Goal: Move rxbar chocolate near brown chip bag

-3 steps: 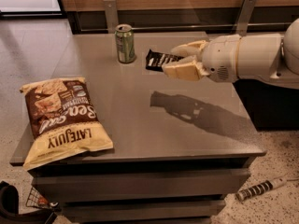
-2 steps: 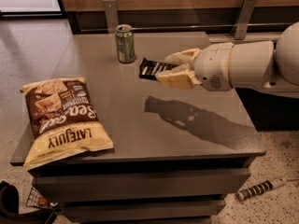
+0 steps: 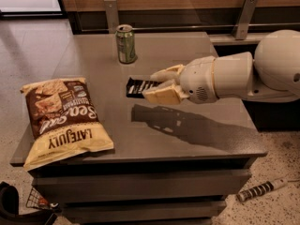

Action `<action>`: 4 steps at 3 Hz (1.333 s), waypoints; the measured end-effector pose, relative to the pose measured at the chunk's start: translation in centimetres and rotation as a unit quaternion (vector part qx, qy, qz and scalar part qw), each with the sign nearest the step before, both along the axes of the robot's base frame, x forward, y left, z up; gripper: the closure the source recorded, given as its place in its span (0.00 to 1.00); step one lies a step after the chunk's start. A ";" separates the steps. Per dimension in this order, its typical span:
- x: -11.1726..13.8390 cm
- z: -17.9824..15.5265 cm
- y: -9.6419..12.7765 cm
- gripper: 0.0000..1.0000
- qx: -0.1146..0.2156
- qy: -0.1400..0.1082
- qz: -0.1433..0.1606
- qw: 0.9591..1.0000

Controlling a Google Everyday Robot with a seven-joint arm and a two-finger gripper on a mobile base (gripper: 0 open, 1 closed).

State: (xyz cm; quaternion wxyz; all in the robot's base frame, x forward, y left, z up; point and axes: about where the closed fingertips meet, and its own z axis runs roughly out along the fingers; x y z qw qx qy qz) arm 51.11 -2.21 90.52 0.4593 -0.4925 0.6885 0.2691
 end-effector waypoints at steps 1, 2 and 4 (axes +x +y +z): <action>-0.4 0.0 0.5 0.74 -0.002 0.002 0.008 1.000; -0.5 0.0 0.7 0.51 -0.002 0.002 0.011 1.000; -0.7 0.1 1.1 0.05 -0.004 0.001 0.015 1.000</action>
Offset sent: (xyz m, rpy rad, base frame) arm -0.0046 0.0043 -0.0007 -0.0037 0.0069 0.0191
